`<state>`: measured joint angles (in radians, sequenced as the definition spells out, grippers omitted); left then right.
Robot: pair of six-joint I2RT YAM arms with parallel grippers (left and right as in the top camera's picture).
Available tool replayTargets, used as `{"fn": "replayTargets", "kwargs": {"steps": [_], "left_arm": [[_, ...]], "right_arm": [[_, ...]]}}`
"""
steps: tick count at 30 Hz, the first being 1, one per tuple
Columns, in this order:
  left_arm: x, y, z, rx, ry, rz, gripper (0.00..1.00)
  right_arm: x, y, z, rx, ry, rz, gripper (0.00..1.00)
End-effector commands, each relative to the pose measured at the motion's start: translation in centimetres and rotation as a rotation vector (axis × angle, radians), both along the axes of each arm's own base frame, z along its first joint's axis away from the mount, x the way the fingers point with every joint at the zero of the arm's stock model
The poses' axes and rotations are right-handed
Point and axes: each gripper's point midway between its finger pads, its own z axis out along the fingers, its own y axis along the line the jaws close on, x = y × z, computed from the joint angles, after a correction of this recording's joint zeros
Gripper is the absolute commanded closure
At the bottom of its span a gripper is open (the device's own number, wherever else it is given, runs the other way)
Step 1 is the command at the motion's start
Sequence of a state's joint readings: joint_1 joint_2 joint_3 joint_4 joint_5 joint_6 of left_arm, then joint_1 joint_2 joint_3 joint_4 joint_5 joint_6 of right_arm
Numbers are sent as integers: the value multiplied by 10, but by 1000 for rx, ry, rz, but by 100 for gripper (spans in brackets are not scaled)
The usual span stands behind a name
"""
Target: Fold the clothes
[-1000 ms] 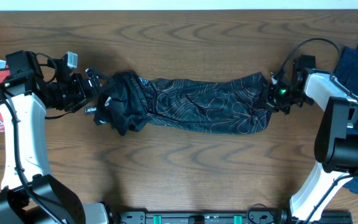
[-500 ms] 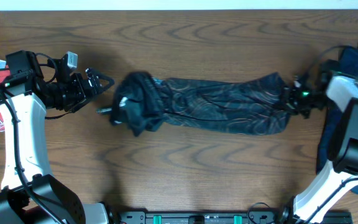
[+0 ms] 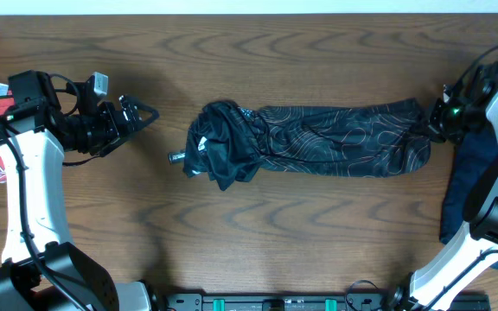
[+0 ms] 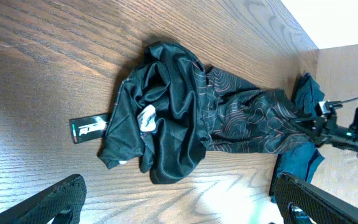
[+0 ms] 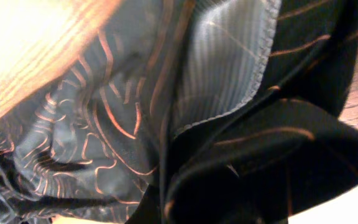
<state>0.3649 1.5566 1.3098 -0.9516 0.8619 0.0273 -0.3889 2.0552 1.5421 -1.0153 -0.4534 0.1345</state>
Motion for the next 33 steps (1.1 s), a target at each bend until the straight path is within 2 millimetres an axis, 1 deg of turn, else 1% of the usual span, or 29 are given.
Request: {"fn": "replayTargets", "kwargs": {"steps": [1, 4, 13, 17, 20, 25, 29, 33], "left_arm": [[0, -1, 3, -5, -15, -10, 2], [0, -1, 3, -5, -15, -10, 2], [0, -1, 3, -5, -15, -11, 2], [0, -1, 3, -5, -15, -10, 2], [0, -1, 3, -5, -15, -10, 2], [0, -1, 3, -5, -15, -11, 2], [0, -1, 3, -5, -16, -10, 2], [0, -1, 3, -4, -17, -11, 2]], "right_arm": [[7, 3, 15, -31, -29, 82, 99], [2, 25, 20, -42, 19, 140, 99], [-14, 118, 15, -105, 106, 390, 99], [-24, 151, 12, -167, 135, 489, 99], [-35, 167, 11, -217, 164, 552, 99], [-49, 183, 10, -265, 202, 608, 99], [-54, 192, 10, -284, 220, 604, 99], [-54, 199, 10, -292, 215, 603, 99]]}}
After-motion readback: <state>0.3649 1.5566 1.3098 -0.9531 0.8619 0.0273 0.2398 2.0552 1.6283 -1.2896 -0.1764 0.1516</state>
